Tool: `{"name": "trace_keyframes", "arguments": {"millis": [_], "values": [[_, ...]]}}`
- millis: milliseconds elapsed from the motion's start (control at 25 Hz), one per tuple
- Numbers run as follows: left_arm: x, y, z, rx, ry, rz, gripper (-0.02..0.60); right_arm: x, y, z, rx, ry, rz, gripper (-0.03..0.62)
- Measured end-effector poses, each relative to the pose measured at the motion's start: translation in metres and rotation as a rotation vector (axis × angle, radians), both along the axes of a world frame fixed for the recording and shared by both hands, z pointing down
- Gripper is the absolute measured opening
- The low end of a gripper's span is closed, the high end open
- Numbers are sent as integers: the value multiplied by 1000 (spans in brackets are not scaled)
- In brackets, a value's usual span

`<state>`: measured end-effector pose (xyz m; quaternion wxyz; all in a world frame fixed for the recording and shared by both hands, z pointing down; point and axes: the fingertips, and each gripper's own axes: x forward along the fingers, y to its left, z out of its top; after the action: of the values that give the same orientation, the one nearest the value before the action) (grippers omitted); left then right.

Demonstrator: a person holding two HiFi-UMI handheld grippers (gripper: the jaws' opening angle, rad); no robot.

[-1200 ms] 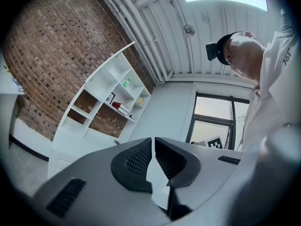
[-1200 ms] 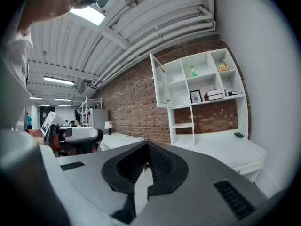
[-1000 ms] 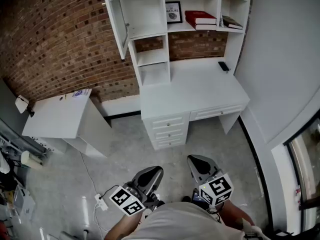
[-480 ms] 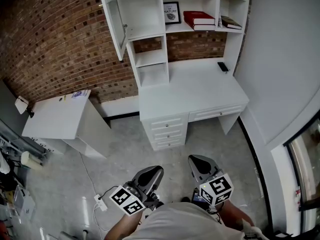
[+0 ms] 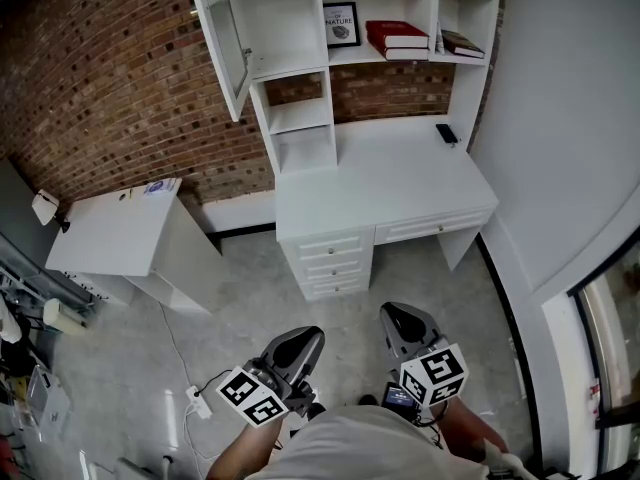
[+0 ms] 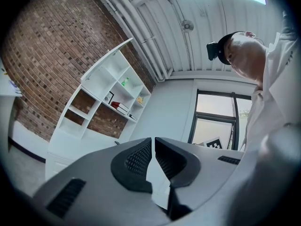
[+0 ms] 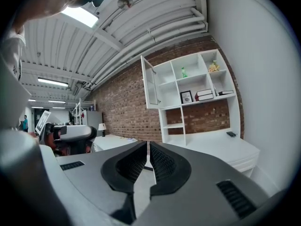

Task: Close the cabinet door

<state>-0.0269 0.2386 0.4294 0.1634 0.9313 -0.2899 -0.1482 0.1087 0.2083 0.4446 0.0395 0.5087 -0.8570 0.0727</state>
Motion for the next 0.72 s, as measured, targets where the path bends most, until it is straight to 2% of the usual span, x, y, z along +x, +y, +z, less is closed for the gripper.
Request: {"name": "trace_keyframes", "arguments": {"millis": [720], "values": [[45,-31,-13,26,-16,-95,29,59,-32,-10,44,23,-36,29]]}}
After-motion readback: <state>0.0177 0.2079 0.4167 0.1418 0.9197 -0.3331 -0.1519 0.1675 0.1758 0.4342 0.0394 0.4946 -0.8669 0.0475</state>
